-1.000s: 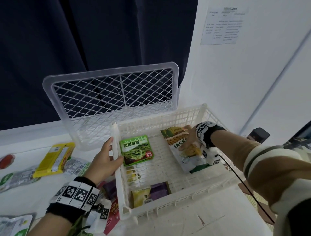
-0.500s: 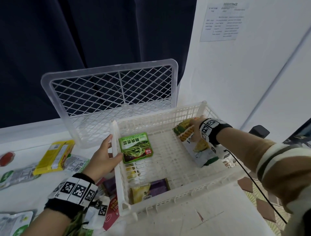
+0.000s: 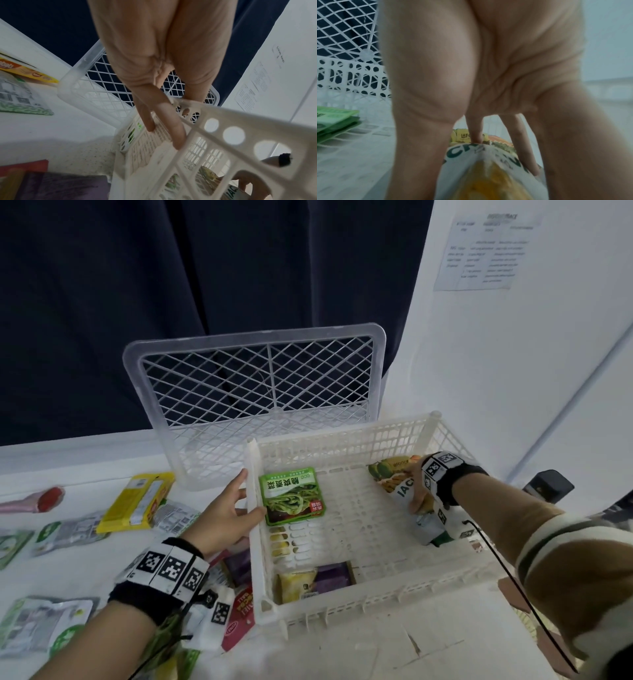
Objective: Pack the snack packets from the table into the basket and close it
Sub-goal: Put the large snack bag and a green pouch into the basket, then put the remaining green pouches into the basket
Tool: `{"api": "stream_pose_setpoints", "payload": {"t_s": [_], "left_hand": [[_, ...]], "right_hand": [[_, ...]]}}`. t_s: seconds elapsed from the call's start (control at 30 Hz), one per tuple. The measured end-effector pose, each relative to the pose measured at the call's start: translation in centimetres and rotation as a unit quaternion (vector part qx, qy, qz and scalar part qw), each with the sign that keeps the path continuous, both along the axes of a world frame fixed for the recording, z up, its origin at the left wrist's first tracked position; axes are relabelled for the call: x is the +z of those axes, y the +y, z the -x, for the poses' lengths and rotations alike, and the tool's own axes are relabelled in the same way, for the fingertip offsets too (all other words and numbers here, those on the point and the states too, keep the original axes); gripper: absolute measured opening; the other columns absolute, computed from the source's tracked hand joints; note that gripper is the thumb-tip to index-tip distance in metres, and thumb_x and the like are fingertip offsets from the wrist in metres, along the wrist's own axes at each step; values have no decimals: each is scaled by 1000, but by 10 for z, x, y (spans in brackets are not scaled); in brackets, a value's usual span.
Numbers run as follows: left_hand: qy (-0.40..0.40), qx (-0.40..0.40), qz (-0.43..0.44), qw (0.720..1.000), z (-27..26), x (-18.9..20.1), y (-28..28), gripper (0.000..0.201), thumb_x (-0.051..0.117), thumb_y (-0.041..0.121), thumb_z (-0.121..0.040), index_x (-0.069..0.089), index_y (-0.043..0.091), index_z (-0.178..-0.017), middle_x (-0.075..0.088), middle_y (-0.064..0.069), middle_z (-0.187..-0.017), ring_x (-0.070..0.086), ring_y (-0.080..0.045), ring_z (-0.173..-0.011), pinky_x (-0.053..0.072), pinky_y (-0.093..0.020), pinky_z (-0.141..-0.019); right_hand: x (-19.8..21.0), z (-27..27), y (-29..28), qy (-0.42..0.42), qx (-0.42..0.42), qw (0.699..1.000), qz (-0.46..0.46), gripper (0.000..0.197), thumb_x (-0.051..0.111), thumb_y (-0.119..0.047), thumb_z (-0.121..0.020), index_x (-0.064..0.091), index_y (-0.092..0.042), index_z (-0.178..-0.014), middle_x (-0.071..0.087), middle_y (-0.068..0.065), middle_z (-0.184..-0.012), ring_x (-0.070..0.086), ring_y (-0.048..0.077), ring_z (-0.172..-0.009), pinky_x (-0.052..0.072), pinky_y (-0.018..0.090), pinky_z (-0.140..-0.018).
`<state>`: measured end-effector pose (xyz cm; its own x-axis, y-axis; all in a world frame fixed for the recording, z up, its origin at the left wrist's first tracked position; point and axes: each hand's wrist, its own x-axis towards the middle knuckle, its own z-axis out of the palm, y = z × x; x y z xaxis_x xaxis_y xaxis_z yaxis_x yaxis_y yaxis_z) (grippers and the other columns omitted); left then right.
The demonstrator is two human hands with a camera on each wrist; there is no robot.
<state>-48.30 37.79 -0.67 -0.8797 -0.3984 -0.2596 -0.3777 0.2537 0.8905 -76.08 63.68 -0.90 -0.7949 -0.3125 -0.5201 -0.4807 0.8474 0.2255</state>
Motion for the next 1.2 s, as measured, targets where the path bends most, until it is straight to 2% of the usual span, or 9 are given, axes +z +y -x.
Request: {"api": "stream_pose_setpoints", "payload": {"t_s": [0.13,0.27,0.37,0.53,0.7,0.83,0.93,1.03,1.2], "left_hand": [[7,17,-13,1000,-3,-3,-1,79,63,24,-89,14,36,-150,39,0,-146,61,-7,-100,57,-27,-65],[20,28,-5,999,-4,-3,4,76,62,28,-90,17,35,-150,43,5,-138,54,8,-85,52,-13,-58],[34,25,26,999,-15,0,4,68,60,36,-90,27,29,-148,44,9,-137,58,-3,-100,53,-17,-70],[39,26,74,996,-73,4,-34,29,58,32,-92,60,22,-119,59,12,-120,58,-6,-99,57,-26,-74],[1,95,130,987,-151,-1,-118,17,59,25,-91,66,20,-106,65,6,-108,62,-12,-92,54,-31,-77],[-13,142,157,977,-195,-4,-187,13,58,12,-91,64,17,-102,62,1,-93,61,-18,-83,59,-39,-70],[-75,78,211,971,-195,-13,-239,17,58,15,-92,62,18,-107,61,0,-100,62,-23,-86,57,-38,-82],[-174,-52,356,917,-173,-28,-284,32,61,30,-85,64,18,-116,59,0,-120,60,-23,-103,49,-30,-91],[-219,-191,410,864,-139,-50,-312,73,66,43,-83,37,15,-144,32,-15,-152,31,-29,-139,24,-36,-115]], "right_hand": [[-2,-5,-3,-22,-8,999,29,95,82,-61,-46,56,-22,-128,61,9,-125,61,29,-108,53,36,-91],[-29,13,4,52,5,999,10,61,74,-51,-59,64,-19,-109,64,0,-101,66,21,-87,57,32,-78],[-30,20,-14,56,33,998,11,73,66,-59,-45,66,-22,-108,71,0,-93,69,20,-81,61,36,-71],[79,-113,-89,17,61,969,240,30,68,-36,-82,60,-26,-109,63,-2,-110,62,21,-91,52,34,-81],[88,-200,-168,-60,116,900,415,21,62,-24,-88,63,-17,-107,64,-2,-94,58,10,-62,50,28,-65],[75,-259,-245,-92,140,892,420,23,59,-20,-90,64,-10,-111,61,4,-108,53,13,-69,43,18,-61],[47,-286,-305,-84,114,918,369,29,53,-19,-92,65,-2,-112,64,12,-118,60,26,-97,49,26,-78],[15,-296,-346,-82,64,947,303,35,43,-19,-96,58,7,-114,61,23,-122,58,36,-113,46,33,-86],[-33,-303,-370,-77,69,973,207,46,48,-36,-93,44,-9,-130,44,12,-137,43,35,-125,41,41,-100]]}}
